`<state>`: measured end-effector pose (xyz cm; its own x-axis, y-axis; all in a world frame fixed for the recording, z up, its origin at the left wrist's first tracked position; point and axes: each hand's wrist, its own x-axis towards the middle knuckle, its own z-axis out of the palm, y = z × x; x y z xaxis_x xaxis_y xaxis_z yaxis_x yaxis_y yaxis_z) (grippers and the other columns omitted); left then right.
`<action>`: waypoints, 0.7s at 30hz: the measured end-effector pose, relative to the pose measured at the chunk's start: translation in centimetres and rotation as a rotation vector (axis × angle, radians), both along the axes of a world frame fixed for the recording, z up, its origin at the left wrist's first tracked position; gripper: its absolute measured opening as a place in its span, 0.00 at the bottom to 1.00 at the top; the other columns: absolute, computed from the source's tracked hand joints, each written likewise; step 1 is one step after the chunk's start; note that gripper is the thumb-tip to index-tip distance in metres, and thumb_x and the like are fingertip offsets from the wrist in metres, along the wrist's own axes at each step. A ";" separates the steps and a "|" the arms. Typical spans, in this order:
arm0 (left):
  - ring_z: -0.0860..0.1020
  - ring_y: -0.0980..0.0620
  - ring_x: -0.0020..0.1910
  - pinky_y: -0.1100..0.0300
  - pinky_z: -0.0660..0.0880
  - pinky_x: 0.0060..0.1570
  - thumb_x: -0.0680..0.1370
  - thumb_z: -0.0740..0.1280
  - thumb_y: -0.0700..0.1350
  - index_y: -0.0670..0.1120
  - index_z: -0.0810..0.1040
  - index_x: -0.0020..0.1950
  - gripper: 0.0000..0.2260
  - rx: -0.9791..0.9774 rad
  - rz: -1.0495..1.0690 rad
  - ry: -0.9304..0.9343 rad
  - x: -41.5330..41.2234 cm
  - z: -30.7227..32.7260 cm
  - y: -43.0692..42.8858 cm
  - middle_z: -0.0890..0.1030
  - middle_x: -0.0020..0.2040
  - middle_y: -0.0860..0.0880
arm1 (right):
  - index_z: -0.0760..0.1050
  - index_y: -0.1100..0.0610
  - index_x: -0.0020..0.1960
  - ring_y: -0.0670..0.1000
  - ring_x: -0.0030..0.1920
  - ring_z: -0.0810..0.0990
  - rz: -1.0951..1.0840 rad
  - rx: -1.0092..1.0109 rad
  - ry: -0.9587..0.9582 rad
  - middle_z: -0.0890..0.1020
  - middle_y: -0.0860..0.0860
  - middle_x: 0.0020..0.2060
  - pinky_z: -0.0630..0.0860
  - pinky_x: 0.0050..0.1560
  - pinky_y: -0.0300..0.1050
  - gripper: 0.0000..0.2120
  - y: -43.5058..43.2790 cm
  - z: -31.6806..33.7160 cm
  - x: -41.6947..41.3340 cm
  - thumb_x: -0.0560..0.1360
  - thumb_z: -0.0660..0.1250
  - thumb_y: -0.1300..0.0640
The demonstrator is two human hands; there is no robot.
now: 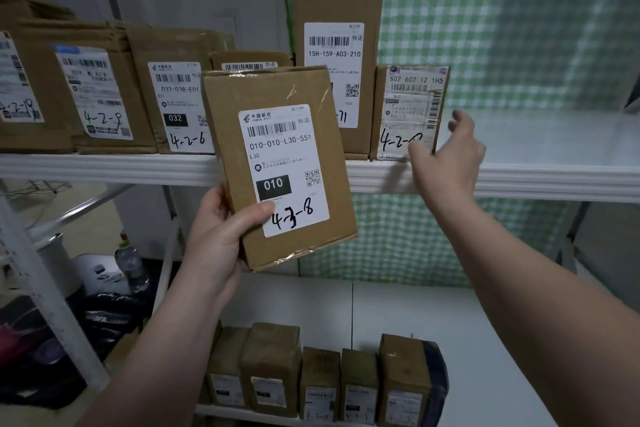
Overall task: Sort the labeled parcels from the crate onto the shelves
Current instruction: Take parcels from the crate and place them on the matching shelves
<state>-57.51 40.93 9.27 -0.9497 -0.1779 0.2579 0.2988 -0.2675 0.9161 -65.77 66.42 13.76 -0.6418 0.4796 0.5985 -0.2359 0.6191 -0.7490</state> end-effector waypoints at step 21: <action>0.81 0.58 0.54 0.63 0.78 0.48 0.66 0.76 0.39 0.59 0.73 0.58 0.26 -0.391 -0.613 -0.303 -1.6 -12.9 9.3 0.81 0.56 0.55 | 0.69 0.53 0.66 0.47 0.52 0.84 0.691 -0.532 -0.618 0.85 0.46 0.53 0.80 0.41 0.39 0.35 7.9 -16.5 10.8 0.62 0.79 0.55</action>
<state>-59.11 50.21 -3.58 -0.8882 0.4501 -0.0925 -0.0759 0.0548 0.9956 -54.98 74.33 -2.74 -0.9947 -0.0010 -0.1029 0.1027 0.0543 -0.9932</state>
